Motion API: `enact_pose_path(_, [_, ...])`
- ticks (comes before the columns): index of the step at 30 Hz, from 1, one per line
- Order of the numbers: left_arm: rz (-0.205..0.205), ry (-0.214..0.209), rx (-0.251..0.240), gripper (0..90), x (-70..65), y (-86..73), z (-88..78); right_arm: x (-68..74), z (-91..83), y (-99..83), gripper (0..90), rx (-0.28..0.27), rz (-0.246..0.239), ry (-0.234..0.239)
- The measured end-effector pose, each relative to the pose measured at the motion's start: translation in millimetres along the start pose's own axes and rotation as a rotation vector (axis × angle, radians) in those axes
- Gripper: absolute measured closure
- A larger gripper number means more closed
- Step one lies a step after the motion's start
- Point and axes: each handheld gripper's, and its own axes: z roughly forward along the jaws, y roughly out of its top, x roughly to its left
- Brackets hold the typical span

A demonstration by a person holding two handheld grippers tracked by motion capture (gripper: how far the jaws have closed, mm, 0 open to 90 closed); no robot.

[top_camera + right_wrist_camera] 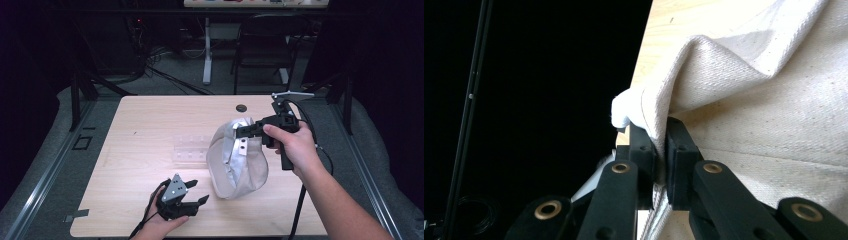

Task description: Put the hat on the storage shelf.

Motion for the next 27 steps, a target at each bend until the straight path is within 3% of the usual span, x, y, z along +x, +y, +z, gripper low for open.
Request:
enact_pose_path(5, [0.093,0.026,0.015,37.2,-21.8,6.8,12.5,5.8,2.2,2.7,84.6,-0.006,-0.008,0.01])
enact_pose_path(10, [0.218,0.134,0.026,36.5,-37.7,12.6,31.1,10.8,3.8,3.8,84.6,-0.008,-0.012,0.019])
enact_pose_path(13, [0.281,0.214,0.059,38.2,-41.2,15.2,41.6,13.1,4.7,4.4,84.6,-0.008,-0.013,0.024])
enact_pose_path(16, [0.274,0.238,0.084,53.1,-38.2,17.7,46.3,14.9,5.8,3.9,84.6,-0.001,-0.019,0.028])
enact_pose_path(17, [0.274,0.238,0.084,65.0,-38.2,17.7,46.3,14.9,5.8,3.9,84.6,-0.001,-0.019,0.028])
enact_pose_path(22, [0.293,0.251,0.066,74.8,-35.3,17.1,39.7,18.3,6.9,1.8,84.6,0.0,-0.03,0.033])
enact_pose_path(27, [0.283,0.224,0.032,83.5,-30.5,20.4,32.7,16.3,9.9,0.7,84.6,0.007,-0.035,0.022])
